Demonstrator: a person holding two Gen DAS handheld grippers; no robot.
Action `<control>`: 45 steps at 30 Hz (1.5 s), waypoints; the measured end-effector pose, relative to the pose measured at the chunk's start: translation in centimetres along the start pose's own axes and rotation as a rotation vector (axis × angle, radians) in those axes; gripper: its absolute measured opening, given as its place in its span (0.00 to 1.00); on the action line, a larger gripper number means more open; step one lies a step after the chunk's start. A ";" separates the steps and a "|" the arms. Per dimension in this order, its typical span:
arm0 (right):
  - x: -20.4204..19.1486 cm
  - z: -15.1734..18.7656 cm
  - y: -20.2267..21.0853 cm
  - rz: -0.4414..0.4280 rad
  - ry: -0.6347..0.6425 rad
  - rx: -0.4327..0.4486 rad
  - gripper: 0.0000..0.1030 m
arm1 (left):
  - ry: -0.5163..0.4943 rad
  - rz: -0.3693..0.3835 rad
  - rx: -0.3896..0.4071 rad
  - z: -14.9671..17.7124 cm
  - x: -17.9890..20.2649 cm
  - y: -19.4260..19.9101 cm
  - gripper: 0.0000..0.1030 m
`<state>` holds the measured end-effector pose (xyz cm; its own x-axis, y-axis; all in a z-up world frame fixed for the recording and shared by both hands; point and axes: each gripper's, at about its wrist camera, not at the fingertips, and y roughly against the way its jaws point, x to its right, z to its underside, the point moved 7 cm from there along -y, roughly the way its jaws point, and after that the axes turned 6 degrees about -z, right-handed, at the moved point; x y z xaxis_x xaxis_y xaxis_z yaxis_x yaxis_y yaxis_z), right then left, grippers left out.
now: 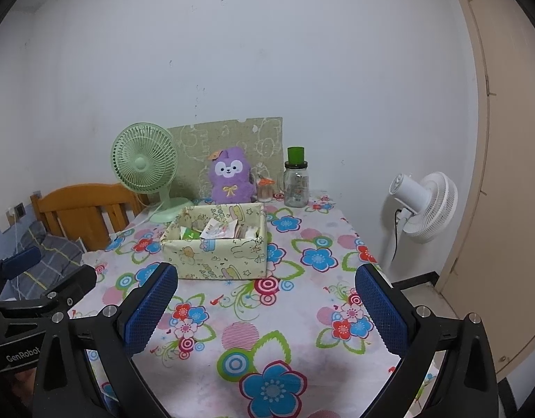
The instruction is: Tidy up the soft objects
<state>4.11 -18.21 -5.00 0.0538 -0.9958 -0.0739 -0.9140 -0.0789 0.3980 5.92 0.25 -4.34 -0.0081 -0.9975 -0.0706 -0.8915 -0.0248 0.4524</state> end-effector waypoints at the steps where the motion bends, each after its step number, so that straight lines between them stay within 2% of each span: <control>1: 0.0 0.0 0.0 -0.002 0.001 0.000 1.00 | 0.000 -0.002 0.000 0.0 0.0 -0.1 1.00; 45: 0.0 0.3 0.1 -0.002 0.005 -0.014 1.00 | 0.011 0.003 0.015 -0.1 -0.2 0.6 1.00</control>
<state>3.86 -18.24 -5.24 0.0578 -0.9958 -0.0706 -0.9079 -0.0818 0.4110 5.44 0.47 -4.02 -0.0057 -0.9982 -0.0596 -0.8981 -0.0211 0.4393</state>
